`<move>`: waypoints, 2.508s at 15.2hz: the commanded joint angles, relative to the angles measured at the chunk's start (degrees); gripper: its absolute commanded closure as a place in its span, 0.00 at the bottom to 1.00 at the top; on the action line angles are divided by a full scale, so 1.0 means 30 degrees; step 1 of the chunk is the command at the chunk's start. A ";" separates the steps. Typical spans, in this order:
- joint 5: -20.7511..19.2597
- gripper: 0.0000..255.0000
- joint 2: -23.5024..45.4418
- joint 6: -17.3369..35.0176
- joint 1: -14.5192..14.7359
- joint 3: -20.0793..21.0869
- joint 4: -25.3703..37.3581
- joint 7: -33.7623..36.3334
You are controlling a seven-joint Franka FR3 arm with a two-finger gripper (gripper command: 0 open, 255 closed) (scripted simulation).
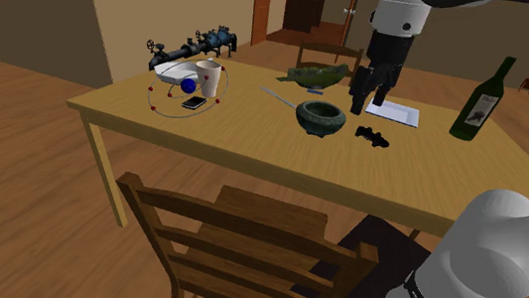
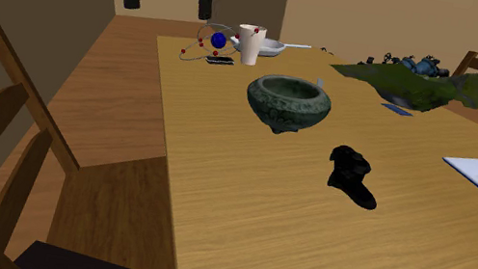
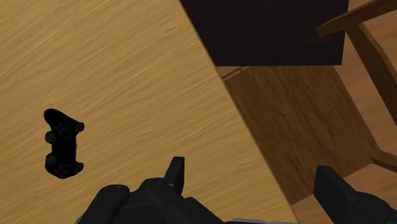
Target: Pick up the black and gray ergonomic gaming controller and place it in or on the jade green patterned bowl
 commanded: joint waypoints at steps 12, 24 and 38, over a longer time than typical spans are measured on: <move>-0.2382 0.00 0.3100 0.3692 -0.1367 -0.3842 -0.1015 -0.3880; -0.2975 0.00 0.9356 0.7766 -0.2381 -0.7882 0.0889 -0.8292; -0.2410 0.00 1.1925 1.0606 -0.2721 -0.8953 0.0449 -0.9669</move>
